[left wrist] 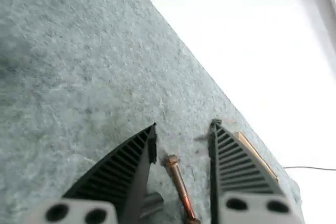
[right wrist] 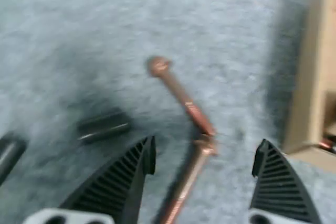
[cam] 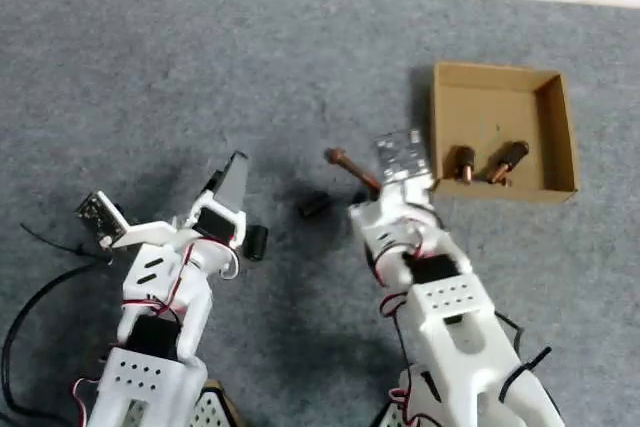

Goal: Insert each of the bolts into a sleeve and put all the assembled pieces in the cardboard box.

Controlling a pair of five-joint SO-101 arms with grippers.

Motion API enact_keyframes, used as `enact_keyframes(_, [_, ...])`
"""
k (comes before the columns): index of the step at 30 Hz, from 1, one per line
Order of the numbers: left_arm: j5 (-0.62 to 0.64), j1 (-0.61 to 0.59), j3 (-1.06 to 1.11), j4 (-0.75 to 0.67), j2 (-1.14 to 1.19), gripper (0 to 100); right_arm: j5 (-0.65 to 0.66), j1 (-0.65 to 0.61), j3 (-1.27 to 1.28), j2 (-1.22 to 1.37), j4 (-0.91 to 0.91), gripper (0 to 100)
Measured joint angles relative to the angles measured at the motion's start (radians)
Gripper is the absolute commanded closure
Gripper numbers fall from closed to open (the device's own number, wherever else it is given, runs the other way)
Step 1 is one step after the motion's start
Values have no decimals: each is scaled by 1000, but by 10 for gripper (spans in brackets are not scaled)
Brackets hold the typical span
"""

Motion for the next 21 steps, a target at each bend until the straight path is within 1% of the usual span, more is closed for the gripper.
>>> enact_keyframes(5, [-87,-69,0,-2,2,843,11,-28,11,0,0,728])
enact_keyframes(10, [-203,-69,0,-2,2,843,11,-29,37,0,-5,728])
enact_keyframes(17, [-262,-58,0,-2,2,843,14,-29,143,0,-146,728])
enact_keyframes(21, [-313,-58,0,-2,2,843,14,-29,152,0,-169,728])
